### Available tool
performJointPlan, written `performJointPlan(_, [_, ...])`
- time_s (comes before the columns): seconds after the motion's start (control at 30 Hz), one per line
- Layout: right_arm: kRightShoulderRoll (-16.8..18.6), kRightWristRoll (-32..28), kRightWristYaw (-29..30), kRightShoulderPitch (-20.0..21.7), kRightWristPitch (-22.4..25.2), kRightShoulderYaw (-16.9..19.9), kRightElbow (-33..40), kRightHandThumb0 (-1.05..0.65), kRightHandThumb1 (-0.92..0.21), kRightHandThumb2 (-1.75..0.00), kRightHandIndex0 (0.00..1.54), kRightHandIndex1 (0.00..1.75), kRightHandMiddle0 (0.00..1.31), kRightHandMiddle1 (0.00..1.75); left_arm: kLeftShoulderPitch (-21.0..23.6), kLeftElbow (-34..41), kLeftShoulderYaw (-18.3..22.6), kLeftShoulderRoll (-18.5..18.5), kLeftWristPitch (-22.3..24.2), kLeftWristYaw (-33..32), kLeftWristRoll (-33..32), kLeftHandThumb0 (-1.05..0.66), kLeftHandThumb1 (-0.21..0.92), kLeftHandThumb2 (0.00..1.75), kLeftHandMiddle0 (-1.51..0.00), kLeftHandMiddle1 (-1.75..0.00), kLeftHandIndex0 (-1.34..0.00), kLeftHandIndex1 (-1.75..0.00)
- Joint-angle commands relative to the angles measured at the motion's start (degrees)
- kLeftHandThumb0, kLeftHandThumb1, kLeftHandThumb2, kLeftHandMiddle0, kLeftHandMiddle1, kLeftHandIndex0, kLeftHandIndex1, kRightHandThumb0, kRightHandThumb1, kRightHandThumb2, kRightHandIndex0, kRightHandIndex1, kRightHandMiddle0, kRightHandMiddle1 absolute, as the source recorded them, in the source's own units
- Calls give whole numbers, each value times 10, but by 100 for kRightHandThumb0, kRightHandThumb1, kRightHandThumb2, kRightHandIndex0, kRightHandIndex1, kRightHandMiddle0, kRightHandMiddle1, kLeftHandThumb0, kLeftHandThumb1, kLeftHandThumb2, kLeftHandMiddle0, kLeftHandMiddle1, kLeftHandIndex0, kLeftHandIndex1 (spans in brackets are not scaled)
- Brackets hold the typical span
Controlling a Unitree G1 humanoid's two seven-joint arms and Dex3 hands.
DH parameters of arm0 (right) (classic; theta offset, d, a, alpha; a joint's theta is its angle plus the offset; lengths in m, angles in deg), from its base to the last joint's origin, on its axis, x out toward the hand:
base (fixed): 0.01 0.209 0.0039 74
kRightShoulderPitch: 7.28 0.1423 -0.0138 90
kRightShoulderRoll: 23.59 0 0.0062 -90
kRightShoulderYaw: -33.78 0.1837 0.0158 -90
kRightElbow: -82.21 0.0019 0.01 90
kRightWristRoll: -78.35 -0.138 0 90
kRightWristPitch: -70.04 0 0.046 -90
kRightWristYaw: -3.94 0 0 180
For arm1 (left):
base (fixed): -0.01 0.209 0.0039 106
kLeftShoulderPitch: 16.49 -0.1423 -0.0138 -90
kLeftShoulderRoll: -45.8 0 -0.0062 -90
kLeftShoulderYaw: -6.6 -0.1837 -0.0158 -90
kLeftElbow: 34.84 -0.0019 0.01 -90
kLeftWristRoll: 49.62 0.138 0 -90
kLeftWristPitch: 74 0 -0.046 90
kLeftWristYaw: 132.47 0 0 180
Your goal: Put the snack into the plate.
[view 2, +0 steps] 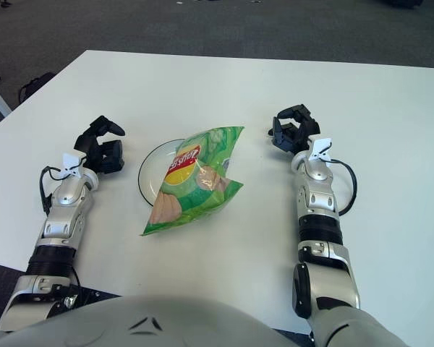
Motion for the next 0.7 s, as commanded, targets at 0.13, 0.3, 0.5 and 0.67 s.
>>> performJointPlan(0.13, [21, 0, 16, -27, -34, 6, 28, -1, -17, -139, 77, 146, 58, 175, -34, -63, 9, 15, -14, 0, -7, -45, 41, 120, -125, -175, -54, -175])
performJointPlan(0.3, [31, 11, 19, -52, -57, -5, 47, -1, -7, -149, 86, 143, 65, 175, -32, -75, 14, 18, -30, 4, -10, -44, 43, 118, -126, -175, -52, -175])
performJointPlan(0.5, [40, 15, 17, -90, -72, -11, 57, -1, 0, -155, 94, 135, 72, 175, -30, -88, 20, 23, -50, 1, -13, -44, 43, 117, -126, -175, -52, -175])
performJointPlan(0.67, [42, 17, 19, -106, -68, -12, 57, -1, 3, -157, 97, 133, 73, 175, -27, -101, 25, 25, -67, -1, -14, -44, 43, 117, -126, -175, -52, -175])
